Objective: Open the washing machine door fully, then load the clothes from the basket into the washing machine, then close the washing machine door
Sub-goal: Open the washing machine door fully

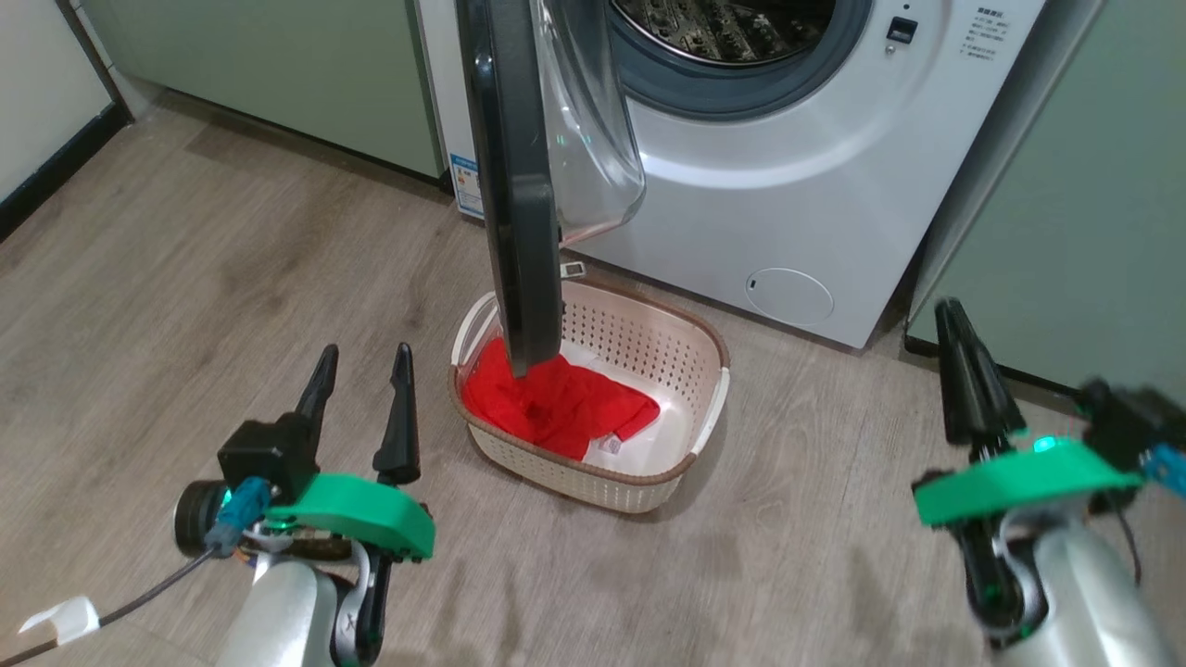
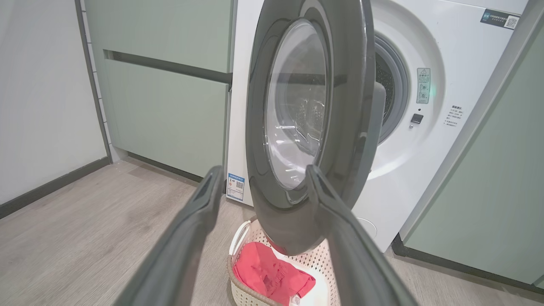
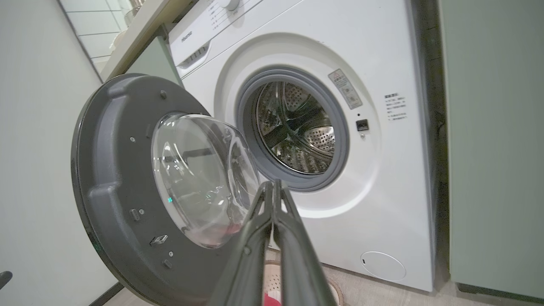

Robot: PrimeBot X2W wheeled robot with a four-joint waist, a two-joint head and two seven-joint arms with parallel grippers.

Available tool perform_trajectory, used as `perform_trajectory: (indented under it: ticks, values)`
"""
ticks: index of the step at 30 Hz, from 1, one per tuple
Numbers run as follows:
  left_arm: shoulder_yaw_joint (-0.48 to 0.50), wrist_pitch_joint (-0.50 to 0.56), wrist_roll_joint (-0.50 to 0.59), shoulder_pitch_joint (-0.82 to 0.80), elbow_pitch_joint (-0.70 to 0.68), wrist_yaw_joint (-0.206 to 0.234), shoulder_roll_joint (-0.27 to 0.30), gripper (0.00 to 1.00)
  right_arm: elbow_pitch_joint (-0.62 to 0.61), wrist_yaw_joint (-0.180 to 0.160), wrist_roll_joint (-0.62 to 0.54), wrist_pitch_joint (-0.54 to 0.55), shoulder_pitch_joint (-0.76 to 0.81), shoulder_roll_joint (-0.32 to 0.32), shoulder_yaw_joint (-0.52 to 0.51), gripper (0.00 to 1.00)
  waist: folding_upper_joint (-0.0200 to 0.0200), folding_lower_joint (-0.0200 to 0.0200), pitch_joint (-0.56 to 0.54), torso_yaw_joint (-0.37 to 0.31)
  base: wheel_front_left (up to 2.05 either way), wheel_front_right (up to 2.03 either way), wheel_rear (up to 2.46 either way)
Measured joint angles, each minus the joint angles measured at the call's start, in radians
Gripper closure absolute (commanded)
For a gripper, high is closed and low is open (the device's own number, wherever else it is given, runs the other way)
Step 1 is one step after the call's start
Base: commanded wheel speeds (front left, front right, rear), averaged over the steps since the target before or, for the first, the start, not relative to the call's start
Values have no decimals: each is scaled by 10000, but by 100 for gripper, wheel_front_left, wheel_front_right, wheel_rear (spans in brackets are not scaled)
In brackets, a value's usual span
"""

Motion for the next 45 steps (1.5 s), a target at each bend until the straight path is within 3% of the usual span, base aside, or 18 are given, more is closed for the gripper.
perform_trajectory:
  ticks: [6,7,9,45]
  values:
    - [8,0,-130,12,130,-2,2,0,-602,2,-842,2,1151,867,-729,100,0,0,-100,25,0,0,0]
    - [-8,0,-132,18,132,-2,2,0,-617,2,-857,2,1252,943,-849,86,0,0,-108,23,0,0,0]
    - [-31,0,-217,48,134,-2,2,0,-650,0,-819,0,1352,968,-920,0,0,0,-109,24,0,0,0]
    - [-81,0,-364,61,219,-209,2,0,-627,0,-410,2,1365,1032,-874,0,0,0,18,-129,0,0,0]
